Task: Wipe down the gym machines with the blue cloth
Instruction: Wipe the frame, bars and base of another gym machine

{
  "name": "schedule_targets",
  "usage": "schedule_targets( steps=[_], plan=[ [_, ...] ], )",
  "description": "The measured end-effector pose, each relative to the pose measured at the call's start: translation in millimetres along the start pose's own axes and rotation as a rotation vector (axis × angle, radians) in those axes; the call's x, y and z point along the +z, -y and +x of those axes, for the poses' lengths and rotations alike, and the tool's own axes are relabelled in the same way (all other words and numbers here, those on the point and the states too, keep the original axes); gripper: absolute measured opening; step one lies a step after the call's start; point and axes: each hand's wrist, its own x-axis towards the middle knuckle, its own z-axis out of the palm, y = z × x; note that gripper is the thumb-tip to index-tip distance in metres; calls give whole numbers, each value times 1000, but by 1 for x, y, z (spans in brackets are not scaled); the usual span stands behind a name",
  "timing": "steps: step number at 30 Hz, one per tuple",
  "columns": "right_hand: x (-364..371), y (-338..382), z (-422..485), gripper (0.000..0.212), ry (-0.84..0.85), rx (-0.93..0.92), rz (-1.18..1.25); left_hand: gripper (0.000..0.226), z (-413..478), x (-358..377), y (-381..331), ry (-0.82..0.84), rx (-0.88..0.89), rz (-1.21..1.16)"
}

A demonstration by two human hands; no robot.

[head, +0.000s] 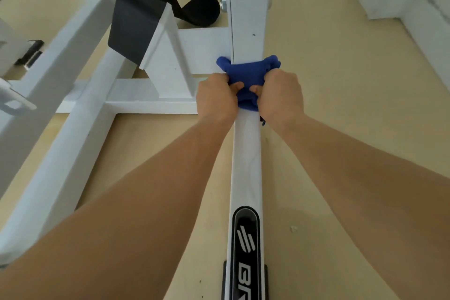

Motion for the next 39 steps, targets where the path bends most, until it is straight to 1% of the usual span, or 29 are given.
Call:
schedule_targets(
  steps=[3,5,7,10,12,15,17,18,20,22,24,26,27,28,30,33,35,37,39],
  plan=[
    [-6,4,-3,21,70,15,-3,30,-4,-9,-5,45,-18,70],
    [-8,5,-15,19,86,37,10,35,-14,-16,-6,80,-32,126],
    [-11,2,-38,17,110,35,19,36,-30,-20,1,126,-28,186],
    [-22,3,-86,26,209,49,90,45,-69,-34,17,249,-26,166],
    [-30,7,-114,25,289,97,81,43,-90,-43,25,330,-11,180],
    [-38,16,-142,26,396,146,-39,38,-118,-55,17,418,28,244],
    [-44,27,-159,22,484,166,-102,34,-135,-67,16,490,27,303],
    [-47,29,-160,17,496,150,-116,34,-136,-70,17,503,15,298],
    [-51,27,-161,12,457,67,-151,32,-134,-73,16,521,-22,287],
    [-54,29,-158,14,359,-34,-159,33,-128,-81,10,460,-97,256],
    [-56,34,-147,15,280,-165,-110,35,-114,-92,0,343,-120,252],
    [-57,41,-127,14,255,-258,-33,36,-99,-103,-9,275,-93,331],
    [-57,47,-118,13,271,-295,-1,36,-97,-109,-12,258,-91,383],
    [-57,55,-108,17,280,-329,30,35,-94,-114,-12,225,-103,401],
    [-52,72,-85,28,241,-384,105,28,-79,-118,-5,128,-147,304],
    [-32,107,-53,27,89,-503,223,19,-47,-127,14,-162,-177,162],
    [-14,124,-31,27,-18,-517,247,15,-19,-125,26,-320,-214,23],
    [0,138,-14,26,-89,-491,262,19,2,-123,35,-432,-262,-132],
    [14,141,-6,20,-173,-481,286,23,16,-119,41,-476,-243,-249]
  ],
)
